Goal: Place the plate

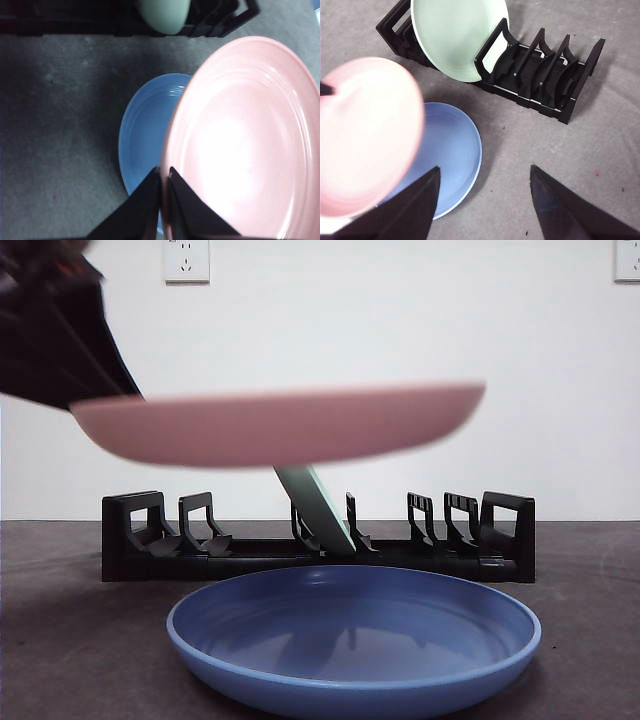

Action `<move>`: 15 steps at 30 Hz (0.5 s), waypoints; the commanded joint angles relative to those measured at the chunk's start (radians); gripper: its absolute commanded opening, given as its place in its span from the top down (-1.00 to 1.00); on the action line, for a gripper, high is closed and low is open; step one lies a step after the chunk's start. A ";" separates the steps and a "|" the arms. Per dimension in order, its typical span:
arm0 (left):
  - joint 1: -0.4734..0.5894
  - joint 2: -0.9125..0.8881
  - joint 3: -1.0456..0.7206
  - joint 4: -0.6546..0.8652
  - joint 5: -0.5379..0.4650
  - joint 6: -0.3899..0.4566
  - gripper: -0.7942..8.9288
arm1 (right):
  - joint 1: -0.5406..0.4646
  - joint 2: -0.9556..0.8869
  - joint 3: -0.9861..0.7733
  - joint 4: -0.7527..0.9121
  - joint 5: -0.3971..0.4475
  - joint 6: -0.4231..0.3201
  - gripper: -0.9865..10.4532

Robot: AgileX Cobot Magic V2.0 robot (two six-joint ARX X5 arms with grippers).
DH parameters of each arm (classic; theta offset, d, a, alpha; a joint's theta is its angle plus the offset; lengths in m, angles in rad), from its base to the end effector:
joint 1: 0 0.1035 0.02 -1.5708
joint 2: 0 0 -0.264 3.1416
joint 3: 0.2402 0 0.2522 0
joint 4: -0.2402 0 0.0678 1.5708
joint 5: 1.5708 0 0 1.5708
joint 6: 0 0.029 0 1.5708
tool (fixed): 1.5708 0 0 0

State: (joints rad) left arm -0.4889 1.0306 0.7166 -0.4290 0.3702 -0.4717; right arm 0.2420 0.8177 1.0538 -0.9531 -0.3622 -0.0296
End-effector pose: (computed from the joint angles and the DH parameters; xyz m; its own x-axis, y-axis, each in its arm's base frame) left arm 0.1766 -0.1058 0.2472 0.4362 -0.6419 -0.6307 0.3282 0.7661 -0.5527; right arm 0.1287 0.0424 0.3494 0.5994 0.5129 -0.6145 -0.5021 0.8388 0.2104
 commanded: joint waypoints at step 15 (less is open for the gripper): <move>-0.092 0.378 0.007 0.221 -0.126 -0.014 0.81 | 0.004 0.002 0.006 0.008 0.004 -0.012 0.34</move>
State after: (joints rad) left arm -0.5739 1.3933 0.7166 -0.2234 0.2440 -0.4763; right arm 0.2420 0.8177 1.0538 -0.9527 -0.3622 -0.0299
